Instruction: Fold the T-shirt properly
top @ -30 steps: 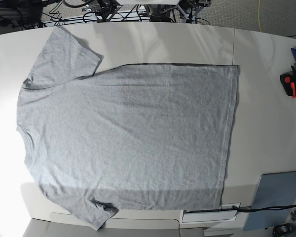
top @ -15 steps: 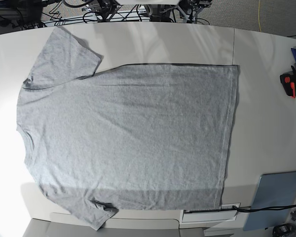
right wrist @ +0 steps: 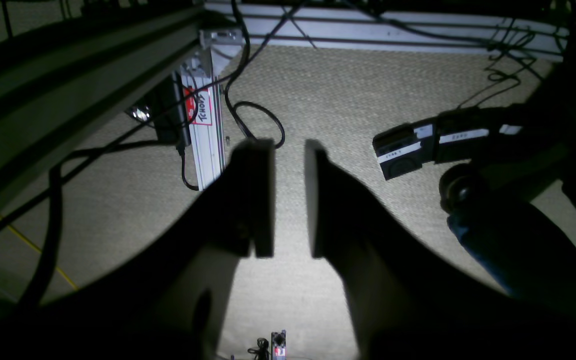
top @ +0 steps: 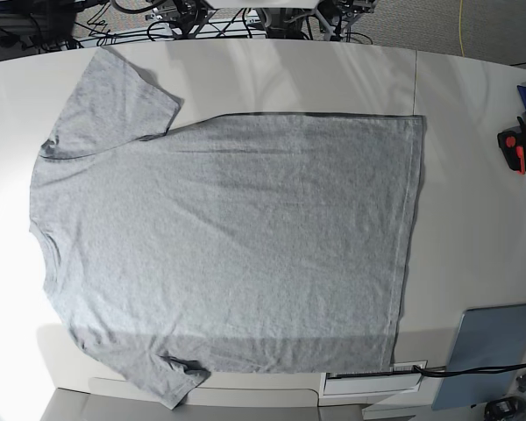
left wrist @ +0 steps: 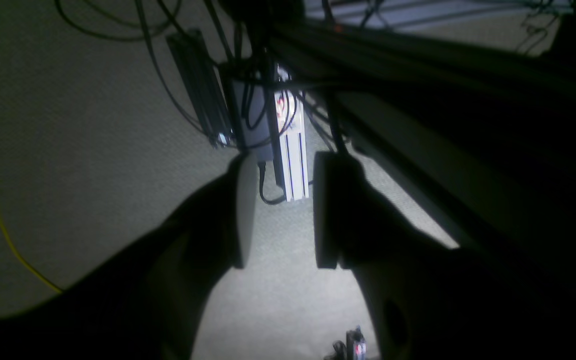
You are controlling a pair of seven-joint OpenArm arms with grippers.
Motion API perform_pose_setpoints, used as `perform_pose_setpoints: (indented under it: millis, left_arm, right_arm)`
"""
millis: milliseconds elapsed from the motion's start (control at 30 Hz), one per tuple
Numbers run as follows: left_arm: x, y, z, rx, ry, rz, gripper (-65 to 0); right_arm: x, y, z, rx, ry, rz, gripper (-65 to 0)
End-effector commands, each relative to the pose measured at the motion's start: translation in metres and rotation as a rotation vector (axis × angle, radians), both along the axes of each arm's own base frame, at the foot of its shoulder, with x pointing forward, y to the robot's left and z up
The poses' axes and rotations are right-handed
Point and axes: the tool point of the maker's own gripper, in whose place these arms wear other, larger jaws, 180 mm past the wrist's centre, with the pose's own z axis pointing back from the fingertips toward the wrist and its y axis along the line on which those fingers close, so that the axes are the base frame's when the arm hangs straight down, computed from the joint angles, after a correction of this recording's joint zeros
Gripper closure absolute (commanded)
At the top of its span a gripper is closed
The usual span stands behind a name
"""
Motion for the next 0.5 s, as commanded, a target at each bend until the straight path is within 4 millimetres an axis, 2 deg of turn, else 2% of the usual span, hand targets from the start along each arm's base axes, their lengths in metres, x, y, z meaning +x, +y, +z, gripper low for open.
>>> perform_pose_setpoints:
  millis: [0, 100, 233, 467]
  left_arm:
    - [-0.007, -0.006, 0.002, -0.016, 0.0, -0.002, -20.4]
    - [-0.014, -0.003, 0.007, -0.011, -0.022, -0.001, -20.4]
    - [-0.022, 0.013, 0.013, 0.016, -0.024, -0.018, -20.4]
    - [-0.033, 0.052, 0.027, 0.072, 0.02, -0.025, -20.4]
  right_arm:
    - [-0.004, -0.004, 0.0, -0.006, 0.003, 0.005, -11.4]
    - [-0.017, -0.014, 0.001, -0.024, 0.039, 0.009, -11.4]
    - [-0.03, -0.037, 0.009, -0.061, 0.056, 0.024, -11.4]
    - [-0.04, -0.076, 0.042, -0.124, 0.01, 0.085, -11.4]
